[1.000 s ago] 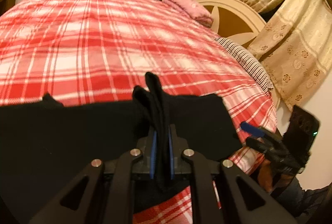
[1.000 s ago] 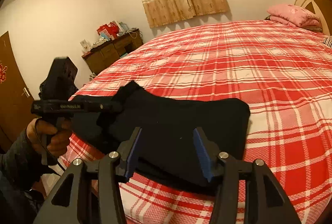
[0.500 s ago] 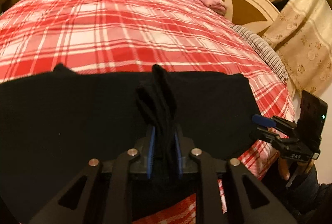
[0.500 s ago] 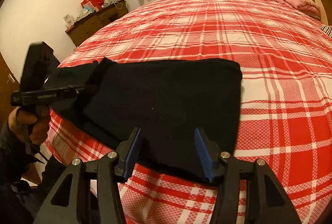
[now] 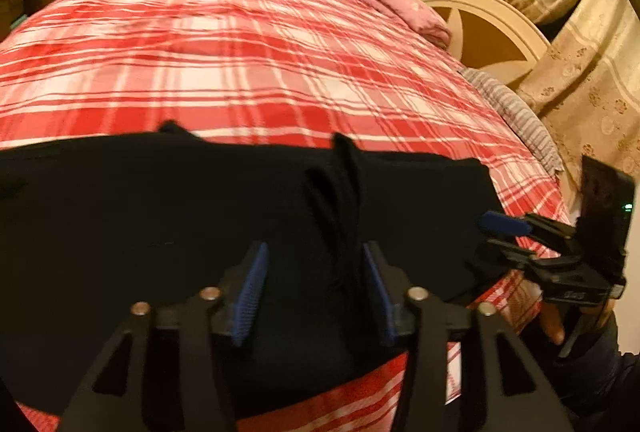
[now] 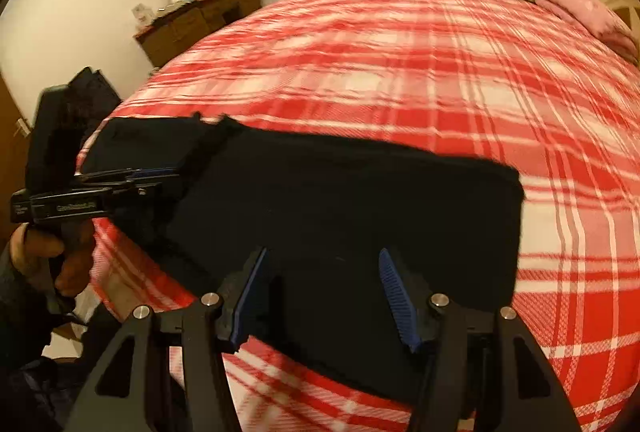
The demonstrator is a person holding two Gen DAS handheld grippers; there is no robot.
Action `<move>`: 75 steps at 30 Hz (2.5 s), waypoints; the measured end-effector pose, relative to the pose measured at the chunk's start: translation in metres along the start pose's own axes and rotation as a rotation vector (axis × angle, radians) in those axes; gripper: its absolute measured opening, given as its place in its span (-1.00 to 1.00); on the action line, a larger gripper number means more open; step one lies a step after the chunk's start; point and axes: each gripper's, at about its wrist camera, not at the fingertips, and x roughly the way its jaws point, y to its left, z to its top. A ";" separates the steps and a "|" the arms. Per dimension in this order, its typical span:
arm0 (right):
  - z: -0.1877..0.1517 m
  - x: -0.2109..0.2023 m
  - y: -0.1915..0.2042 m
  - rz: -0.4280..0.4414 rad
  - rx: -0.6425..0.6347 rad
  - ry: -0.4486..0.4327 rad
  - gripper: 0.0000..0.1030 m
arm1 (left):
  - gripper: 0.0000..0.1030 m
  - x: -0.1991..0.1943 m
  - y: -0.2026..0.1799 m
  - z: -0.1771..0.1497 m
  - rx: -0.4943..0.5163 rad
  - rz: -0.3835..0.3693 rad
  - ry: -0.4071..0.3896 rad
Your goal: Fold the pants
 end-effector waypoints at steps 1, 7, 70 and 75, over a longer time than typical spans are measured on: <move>0.005 -0.005 0.008 0.025 -0.021 -0.028 0.14 | 0.02 -0.002 0.003 -0.001 -0.008 0.001 -0.002; 0.035 0.009 0.050 0.146 -0.115 -0.091 0.14 | 0.03 -0.041 0.035 -0.002 -0.039 0.102 -0.060; 0.019 0.054 0.140 0.297 -0.252 -0.027 0.17 | -0.56 -0.159 0.171 -0.020 -0.299 0.060 -0.352; 0.012 0.026 0.107 0.250 -0.187 -0.078 0.18 | -0.58 -0.164 0.134 -0.007 -0.220 0.005 -0.368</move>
